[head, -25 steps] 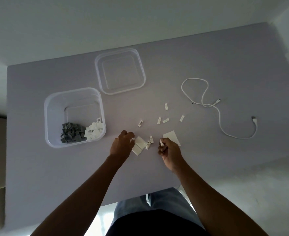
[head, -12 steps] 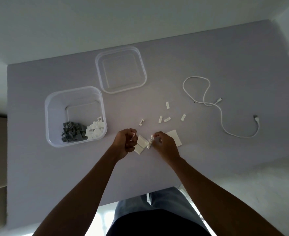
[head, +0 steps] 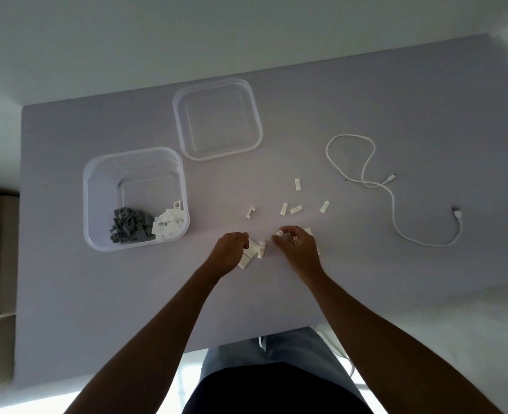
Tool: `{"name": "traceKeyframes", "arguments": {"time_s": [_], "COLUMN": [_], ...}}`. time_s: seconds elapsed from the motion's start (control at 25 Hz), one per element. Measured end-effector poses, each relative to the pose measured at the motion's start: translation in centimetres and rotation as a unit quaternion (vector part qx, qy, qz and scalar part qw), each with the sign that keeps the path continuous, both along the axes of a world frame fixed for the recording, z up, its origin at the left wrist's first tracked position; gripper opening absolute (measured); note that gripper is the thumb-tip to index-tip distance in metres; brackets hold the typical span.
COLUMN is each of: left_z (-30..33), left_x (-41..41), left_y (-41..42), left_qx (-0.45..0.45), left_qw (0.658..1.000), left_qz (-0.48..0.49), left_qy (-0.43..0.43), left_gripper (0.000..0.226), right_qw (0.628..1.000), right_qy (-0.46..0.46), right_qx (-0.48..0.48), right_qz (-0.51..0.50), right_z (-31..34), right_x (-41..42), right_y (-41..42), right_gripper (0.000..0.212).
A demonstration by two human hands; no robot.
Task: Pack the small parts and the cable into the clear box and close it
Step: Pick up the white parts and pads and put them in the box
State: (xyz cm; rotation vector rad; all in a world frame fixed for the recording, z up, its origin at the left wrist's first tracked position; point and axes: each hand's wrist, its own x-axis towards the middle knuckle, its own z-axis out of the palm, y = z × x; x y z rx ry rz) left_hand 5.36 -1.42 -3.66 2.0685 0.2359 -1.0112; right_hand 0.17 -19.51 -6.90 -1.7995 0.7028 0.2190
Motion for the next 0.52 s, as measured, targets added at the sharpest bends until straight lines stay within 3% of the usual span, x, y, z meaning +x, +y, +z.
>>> {"name": "traceKeyframes", "arguments": {"time_s": [0.04,0.12,0.2,0.28,0.4,0.52], "left_z": [0.0,0.1,0.3,0.0,-0.6,-0.8], "left_x": [-0.2,-0.6,-0.8,-0.9,-1.0,-1.5], "left_y": [-0.3,-1.0,-2.2,-3.3,-4.2,-5.0], "left_qx": [0.062,0.138,0.182,0.214,0.234,0.228], "left_qw": [0.993,0.965,0.937,0.918,0.915,0.917], "left_qz": [-0.075,-0.167,-0.224,-0.262,-0.265,-0.253], "left_qy": [-0.059,-0.147,-0.196,-0.206,-0.195,-0.206], "left_gripper": [0.031,0.029,0.036,0.040,0.035,0.025], "right_qw": [0.988,0.914,0.874,0.865,0.899,0.982], "right_qy": [0.027,0.055,0.041,0.027,0.046,0.032], "right_qx": [0.118,0.332,0.419,0.444,0.364,0.084], "right_qz": [-0.095,-0.225,-0.241,-0.233,-0.240,-0.166], "right_z": [0.6,1.5,2.1,2.4,2.4,1.6], "right_x": [0.1,-0.3,-0.8,-0.9,-0.2,0.8], "right_y": [-0.3,-1.6,-3.1,-4.5,-6.3,-8.0], "right_gripper": [0.012,0.011,0.021,0.023,0.034,0.041]}}
